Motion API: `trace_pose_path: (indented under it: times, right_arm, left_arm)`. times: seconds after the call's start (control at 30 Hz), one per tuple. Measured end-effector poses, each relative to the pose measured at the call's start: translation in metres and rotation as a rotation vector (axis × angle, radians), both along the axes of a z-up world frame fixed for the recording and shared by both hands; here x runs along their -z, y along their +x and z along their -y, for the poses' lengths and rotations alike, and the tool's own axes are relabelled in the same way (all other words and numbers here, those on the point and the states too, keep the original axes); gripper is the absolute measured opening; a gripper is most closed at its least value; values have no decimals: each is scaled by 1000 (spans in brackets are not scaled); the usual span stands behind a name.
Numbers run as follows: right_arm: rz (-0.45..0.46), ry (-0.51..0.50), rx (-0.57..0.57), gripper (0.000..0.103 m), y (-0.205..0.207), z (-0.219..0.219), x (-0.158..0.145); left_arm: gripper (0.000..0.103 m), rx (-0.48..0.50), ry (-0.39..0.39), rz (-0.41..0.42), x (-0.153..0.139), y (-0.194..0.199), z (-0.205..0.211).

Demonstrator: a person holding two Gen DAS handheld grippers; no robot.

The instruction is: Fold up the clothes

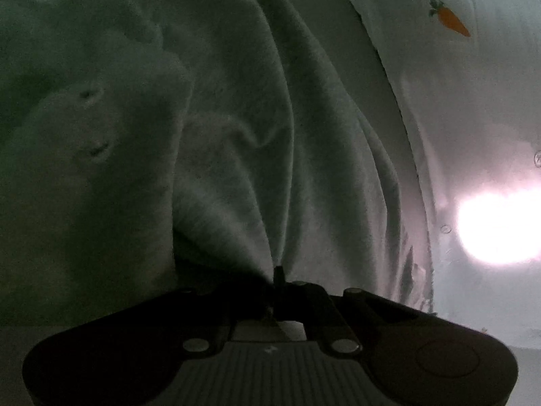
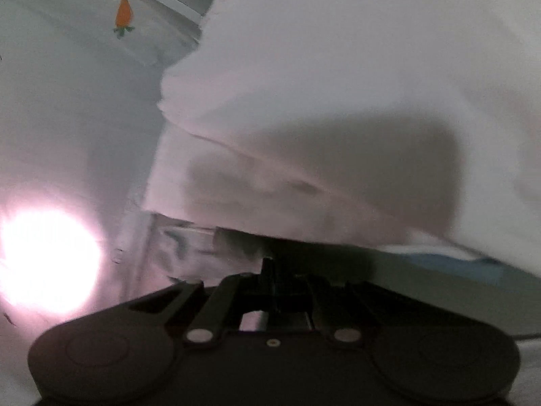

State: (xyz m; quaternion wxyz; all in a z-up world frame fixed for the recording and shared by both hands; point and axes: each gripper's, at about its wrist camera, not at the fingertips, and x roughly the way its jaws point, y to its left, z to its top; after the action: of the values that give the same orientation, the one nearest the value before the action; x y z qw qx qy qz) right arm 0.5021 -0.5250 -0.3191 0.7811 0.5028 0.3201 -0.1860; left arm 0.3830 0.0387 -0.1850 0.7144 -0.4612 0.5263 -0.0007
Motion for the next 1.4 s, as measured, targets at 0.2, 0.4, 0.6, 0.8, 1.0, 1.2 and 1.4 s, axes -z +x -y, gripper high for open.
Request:
trace_pose_path:
  times: [0.2, 0.4, 0.6, 0.8, 1.0, 1.2, 1.4]
  right_arm:
    - [-51, -121, -81, 5, 5, -14, -10]
    - [-98, -329, -239, 51, 0, -39, -50]
    - [-40, -374, -288, 87, -49, -73, -71]
    - [-57, -345, -290, 95, -103, -112, -59]
    - [-95, -310, -219, 97, -150, -141, -48]
    - [-114, -315, -190, 98, -181, -163, -54]
    - [-126, -319, -152, 98, -206, -176, -59]
  left_arm:
    - [21, 17, -25, -13, 3, -15, -11]
    - [79, 132, 43, 47, -30, -36, -15]
    - [82, 183, 130, 171, -69, -92, -57]
    - [83, 21, 491, 192, -96, -162, -141]
    - [83, -125, 863, -5, -79, -223, -250]
    - [83, -182, 819, -70, -47, -202, -292]
    - [37, -172, 860, -46, -34, -186, -284]
